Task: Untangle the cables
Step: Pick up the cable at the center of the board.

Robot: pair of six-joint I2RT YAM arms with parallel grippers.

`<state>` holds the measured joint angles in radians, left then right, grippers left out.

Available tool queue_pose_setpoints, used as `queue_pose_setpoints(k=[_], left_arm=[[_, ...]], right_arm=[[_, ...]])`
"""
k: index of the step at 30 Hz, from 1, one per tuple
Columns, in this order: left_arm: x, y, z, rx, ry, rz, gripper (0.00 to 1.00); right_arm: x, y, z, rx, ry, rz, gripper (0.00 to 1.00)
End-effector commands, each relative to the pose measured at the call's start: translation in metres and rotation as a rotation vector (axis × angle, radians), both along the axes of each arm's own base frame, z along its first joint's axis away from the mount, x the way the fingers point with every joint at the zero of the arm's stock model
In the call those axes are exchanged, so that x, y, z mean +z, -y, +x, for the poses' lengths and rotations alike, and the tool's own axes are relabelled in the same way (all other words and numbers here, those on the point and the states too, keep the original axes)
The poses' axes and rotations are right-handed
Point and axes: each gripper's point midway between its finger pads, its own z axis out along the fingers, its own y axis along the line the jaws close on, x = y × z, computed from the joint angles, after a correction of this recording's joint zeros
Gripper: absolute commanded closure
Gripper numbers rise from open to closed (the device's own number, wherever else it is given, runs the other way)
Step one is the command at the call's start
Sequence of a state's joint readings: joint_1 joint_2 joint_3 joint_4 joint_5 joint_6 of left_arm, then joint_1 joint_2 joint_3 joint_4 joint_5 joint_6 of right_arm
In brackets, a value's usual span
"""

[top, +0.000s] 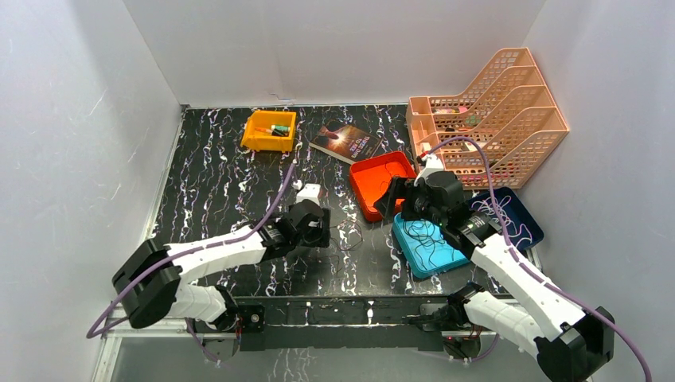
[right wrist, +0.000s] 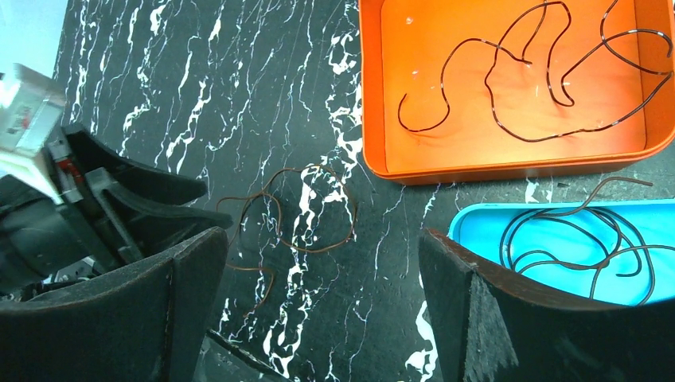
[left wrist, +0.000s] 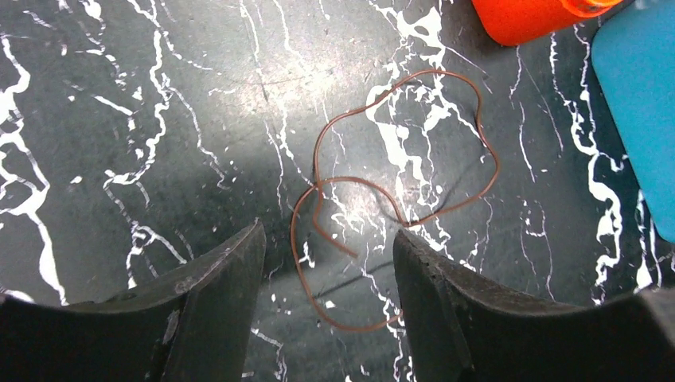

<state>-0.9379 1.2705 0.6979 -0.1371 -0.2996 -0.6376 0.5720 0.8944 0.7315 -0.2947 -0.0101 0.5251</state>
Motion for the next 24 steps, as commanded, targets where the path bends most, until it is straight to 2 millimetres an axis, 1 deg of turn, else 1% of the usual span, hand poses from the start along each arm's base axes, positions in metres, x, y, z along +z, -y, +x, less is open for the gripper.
queue_pose_setpoints(k=[1,3,5,8,12,13,16,18,20,22,24], left_arm=[[-0.003,0.016,0.017,0.013,0.039,-0.026,0.42],[-0.009,0.017,0.019,0.012,0.039,-0.01,0.42],[-0.016,0.016,0.022,0.01,0.039,0.012,0.45],[-0.022,0.017,0.024,0.001,0.035,0.042,0.49],[-0.024,0.015,0.027,-0.003,0.044,0.072,0.62],[-0.023,0.015,0.028,-0.005,0.048,0.075,0.71],[-0.017,0.016,0.029,-0.017,0.06,0.083,0.92],[-0.009,0.015,0.032,-0.021,0.074,0.09,1.0],[0.002,0.013,0.034,-0.023,0.096,0.095,1.0],[0.016,0.012,0.035,-0.035,0.121,0.096,1.0],[0.037,0.013,0.036,-0.06,0.164,0.079,1.0]], right_arm=[[0.017,-0.005,0.005,-0.003,0.056,0.047,0.03],[0.018,-0.004,0.004,-0.005,0.058,0.049,0.03],[0.018,-0.004,0.004,-0.008,0.06,0.051,0.03],[0.018,-0.003,0.003,-0.01,0.06,0.048,0.03],[0.019,-0.002,0.003,-0.013,0.062,0.051,0.03],[0.018,-0.002,0.003,-0.013,0.062,0.05,0.03],[0.019,-0.003,0.003,-0.012,0.062,0.055,0.03],[0.02,-0.004,0.003,-0.005,0.071,0.059,0.03],[0.024,-0.003,0.003,0.003,0.097,0.061,0.03],[0.034,-0.001,0.003,0.004,0.158,0.075,0.02],[0.043,0.003,0.005,-0.01,0.231,0.095,0.02]])
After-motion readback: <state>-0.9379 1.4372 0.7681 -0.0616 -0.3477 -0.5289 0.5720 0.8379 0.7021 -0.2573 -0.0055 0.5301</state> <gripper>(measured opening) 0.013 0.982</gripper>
